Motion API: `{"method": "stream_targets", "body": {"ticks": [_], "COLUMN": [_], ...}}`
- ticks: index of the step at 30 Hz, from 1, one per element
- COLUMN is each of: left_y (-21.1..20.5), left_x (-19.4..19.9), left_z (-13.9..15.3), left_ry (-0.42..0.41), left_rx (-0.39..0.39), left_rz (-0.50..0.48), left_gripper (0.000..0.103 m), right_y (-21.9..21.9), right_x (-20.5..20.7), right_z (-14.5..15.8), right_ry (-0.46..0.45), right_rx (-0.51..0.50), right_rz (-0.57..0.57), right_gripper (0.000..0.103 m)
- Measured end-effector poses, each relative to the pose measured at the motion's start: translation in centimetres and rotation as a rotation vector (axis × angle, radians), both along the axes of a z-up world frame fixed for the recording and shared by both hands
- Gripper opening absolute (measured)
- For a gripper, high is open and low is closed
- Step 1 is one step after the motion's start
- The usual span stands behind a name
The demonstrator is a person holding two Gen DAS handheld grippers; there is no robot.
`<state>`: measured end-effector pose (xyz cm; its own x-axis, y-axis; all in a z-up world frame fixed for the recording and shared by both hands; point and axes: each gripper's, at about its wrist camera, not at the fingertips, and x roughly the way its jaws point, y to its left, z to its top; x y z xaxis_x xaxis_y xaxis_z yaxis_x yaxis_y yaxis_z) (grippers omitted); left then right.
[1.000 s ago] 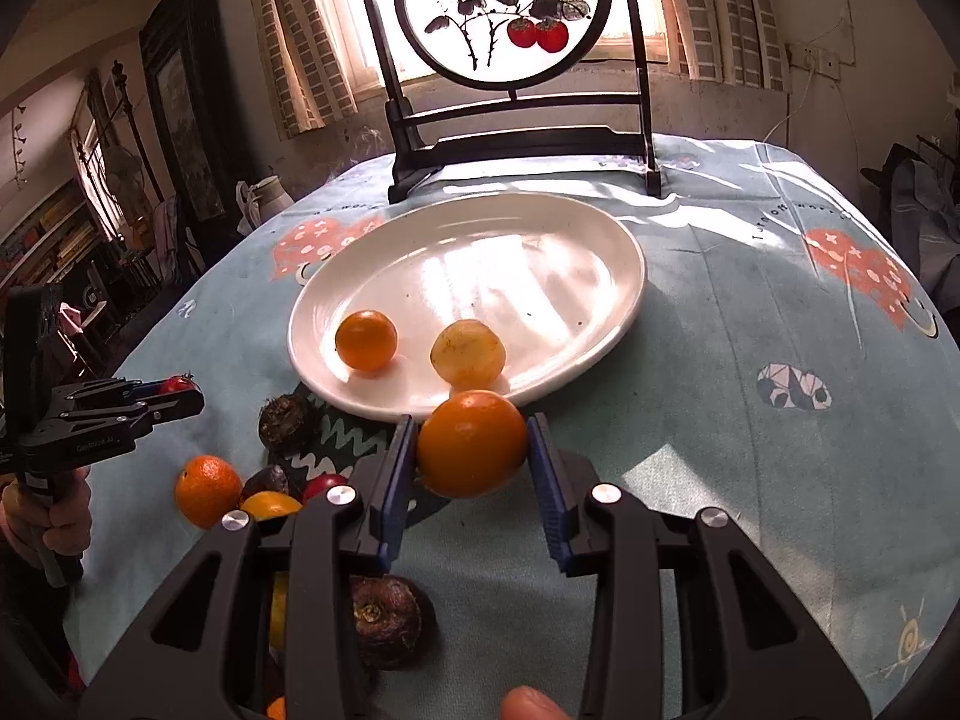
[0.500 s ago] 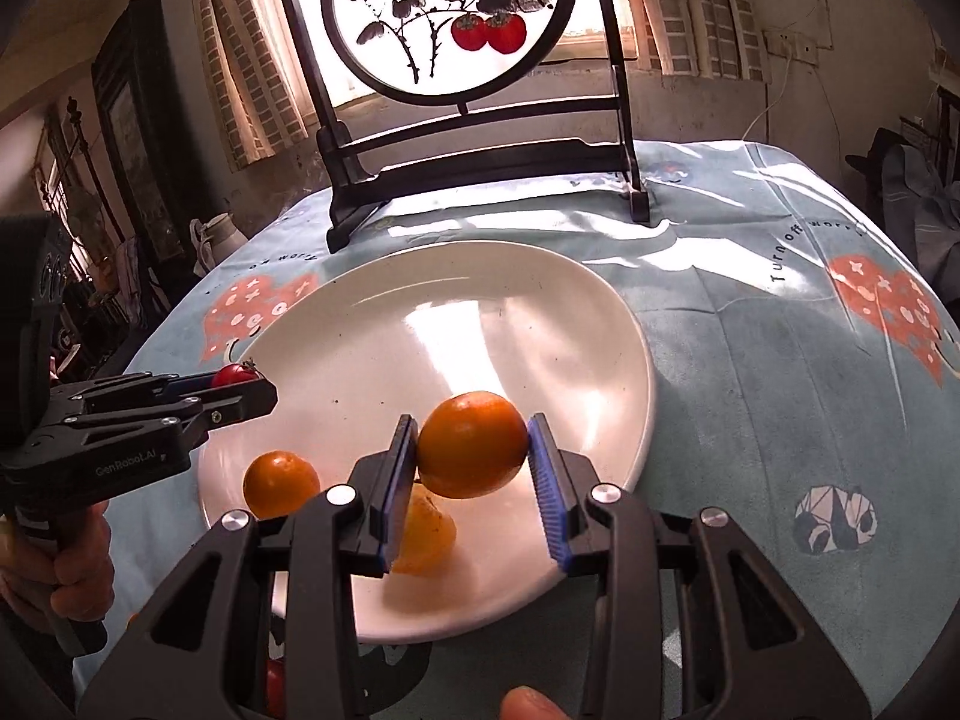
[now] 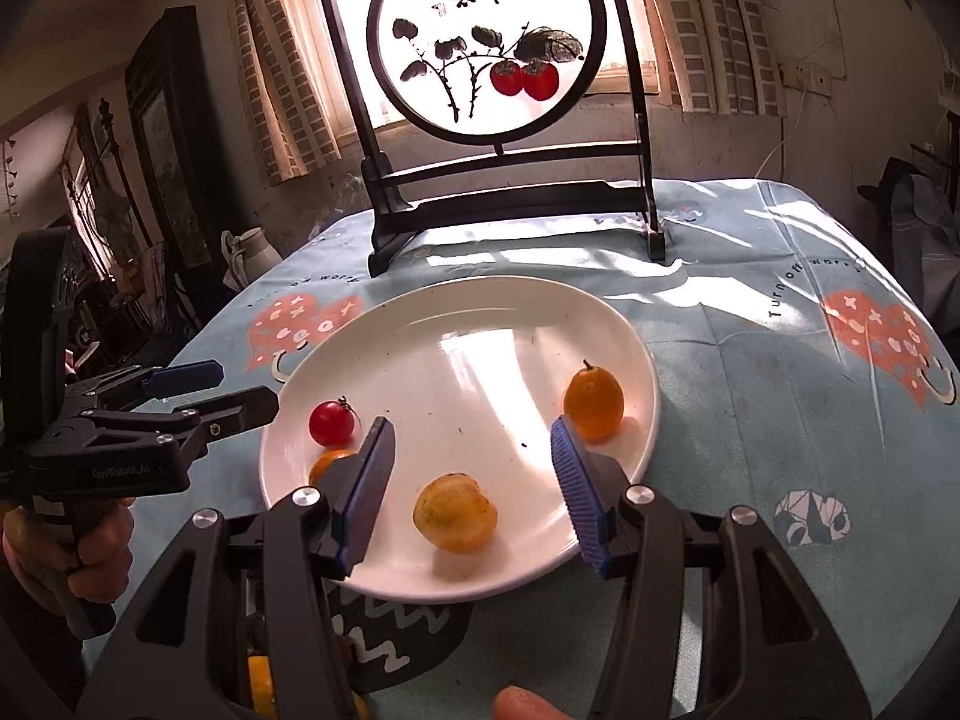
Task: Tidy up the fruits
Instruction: 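Place the tomato and orange on the plate and open both tools, then grasp a yellow orange with the right tool while the left tool grasps a tangerine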
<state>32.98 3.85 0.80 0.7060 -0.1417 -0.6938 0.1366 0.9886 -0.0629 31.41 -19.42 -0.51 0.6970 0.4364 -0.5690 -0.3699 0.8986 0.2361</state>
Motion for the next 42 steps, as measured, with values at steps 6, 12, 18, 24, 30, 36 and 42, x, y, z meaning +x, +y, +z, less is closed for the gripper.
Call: {"method": "stream_targets", "body": {"ticks": [6, 12, 18, 24, 30, 36, 42], "left_y": [2.0, 5.1, 6.9, 6.4, 6.2, 6.3, 6.4], "left_x": [-5.0, -6.9, -7.1, -7.3, -7.3, -7.3, -7.3], "left_z": [-1.4, -2.3, -2.4, -2.3, -2.4, -2.5, -2.5], "left_ry": [-0.021, 0.007, 0.020, 0.010, 0.014, 0.017, 0.017], "left_rx": [0.026, -0.036, -0.098, -0.071, -0.064, -0.063, -0.061], "left_rz": [0.022, 0.111, 0.163, 0.156, 0.149, 0.155, 0.155], "left_gripper": [0.096, 0.096, 0.096, 0.096, 0.096, 0.096, 0.096], "right_y": [1.7, 4.6, 5.8, 6.5, 6.6, 6.7, 6.9], "right_x": [-4.8, -8.0, -9.2, -9.6, -9.5, -9.5, -9.5], "right_z": [-0.3, -1.7, -2.3, -3.2, -3.6, -3.8, -4.0], "right_ry": [0.006, 0.032, 0.039, 0.048, 0.055, 0.063, 0.059], "right_rx": [-0.015, -0.100, -0.167, -0.216, -0.228, -0.234, -0.243], "right_rz": [0.143, 0.289, 0.334, 0.353, 0.362, 0.368, 0.373], "right_gripper": [0.065, 0.065, 0.065, 0.062, 0.056, 0.049, 0.045]}}
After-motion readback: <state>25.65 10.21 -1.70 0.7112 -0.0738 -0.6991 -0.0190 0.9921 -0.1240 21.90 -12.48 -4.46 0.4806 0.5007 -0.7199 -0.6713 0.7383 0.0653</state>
